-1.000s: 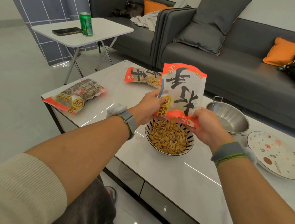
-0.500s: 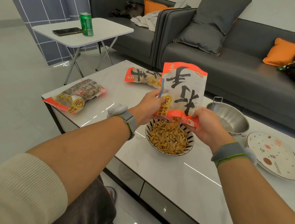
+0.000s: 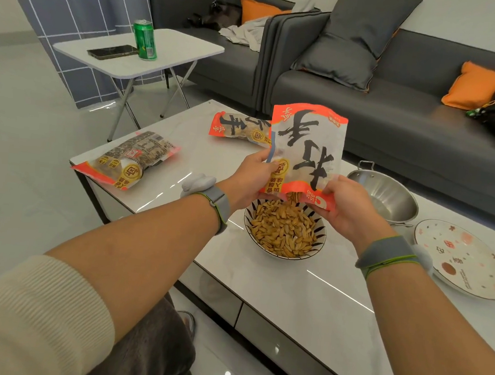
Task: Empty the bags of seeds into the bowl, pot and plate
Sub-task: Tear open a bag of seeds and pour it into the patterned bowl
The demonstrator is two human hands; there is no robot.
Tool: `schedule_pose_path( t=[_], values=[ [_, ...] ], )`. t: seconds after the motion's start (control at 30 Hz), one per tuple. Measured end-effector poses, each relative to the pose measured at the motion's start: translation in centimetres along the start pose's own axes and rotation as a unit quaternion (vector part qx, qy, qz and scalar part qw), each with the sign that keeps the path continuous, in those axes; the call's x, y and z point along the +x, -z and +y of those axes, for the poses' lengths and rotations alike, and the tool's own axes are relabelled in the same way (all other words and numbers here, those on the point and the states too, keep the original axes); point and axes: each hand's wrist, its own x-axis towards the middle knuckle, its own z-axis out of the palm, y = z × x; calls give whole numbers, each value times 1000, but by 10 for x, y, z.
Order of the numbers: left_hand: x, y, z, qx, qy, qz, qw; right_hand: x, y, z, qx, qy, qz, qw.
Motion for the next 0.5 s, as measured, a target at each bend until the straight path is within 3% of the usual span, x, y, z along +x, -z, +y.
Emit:
schedule_pose_path(
  t=[0.5],
  values=[
    [-1,1,0,-1,-8,10,1000,-4,0,-1,-6,3,4,1000]
  ],
)
